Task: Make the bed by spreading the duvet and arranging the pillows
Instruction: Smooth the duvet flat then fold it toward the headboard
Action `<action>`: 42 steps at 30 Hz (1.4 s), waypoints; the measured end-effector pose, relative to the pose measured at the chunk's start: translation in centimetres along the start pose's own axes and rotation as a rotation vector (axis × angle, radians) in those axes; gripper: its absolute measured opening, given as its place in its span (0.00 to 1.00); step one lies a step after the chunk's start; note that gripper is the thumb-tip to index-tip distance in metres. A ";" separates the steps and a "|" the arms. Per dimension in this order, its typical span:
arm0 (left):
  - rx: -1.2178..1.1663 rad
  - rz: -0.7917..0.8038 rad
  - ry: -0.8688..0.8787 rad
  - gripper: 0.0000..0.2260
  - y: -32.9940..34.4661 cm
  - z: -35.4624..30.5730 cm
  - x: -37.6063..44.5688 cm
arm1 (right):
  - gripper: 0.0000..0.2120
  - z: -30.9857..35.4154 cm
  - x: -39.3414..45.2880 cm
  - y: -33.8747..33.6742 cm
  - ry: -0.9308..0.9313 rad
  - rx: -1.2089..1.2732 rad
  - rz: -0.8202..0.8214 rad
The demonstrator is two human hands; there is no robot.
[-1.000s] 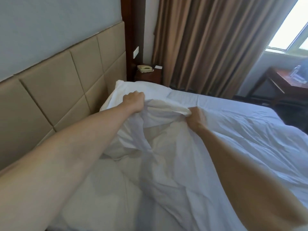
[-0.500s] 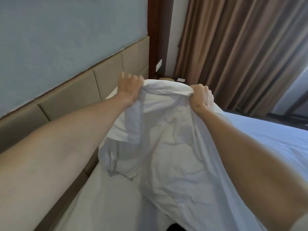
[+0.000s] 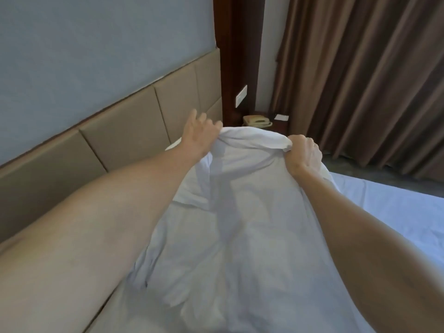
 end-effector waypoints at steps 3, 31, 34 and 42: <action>-0.040 0.054 0.063 0.28 4.4 -2.9 -0.3 | 0.09 -3.1 1.1 5.4 0.001 -0.012 0.251; -0.403 0.565 0.327 0.10 -10.6 -14.4 -38.7 | 0.09 -11.9 -41.7 -13.5 0.206 0.014 0.689; -0.428 0.580 0.356 0.08 -13.0 -16.7 -42.6 | 0.09 -13.4 -45.9 -16.3 0.222 0.035 0.721; -0.404 0.645 0.377 0.09 -19.6 -25.7 -52.8 | 0.09 -20.8 -56.7 -22.7 0.223 0.108 0.735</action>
Point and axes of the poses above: each hand's wrist, its own x-axis towards the middle knuckle, its own y-axis out of the palm, z = x × y, the point moved 3 cm from there along x, towards the middle knuckle, and after that the axes turned 1 degree about -z, right-handed, at the moved point
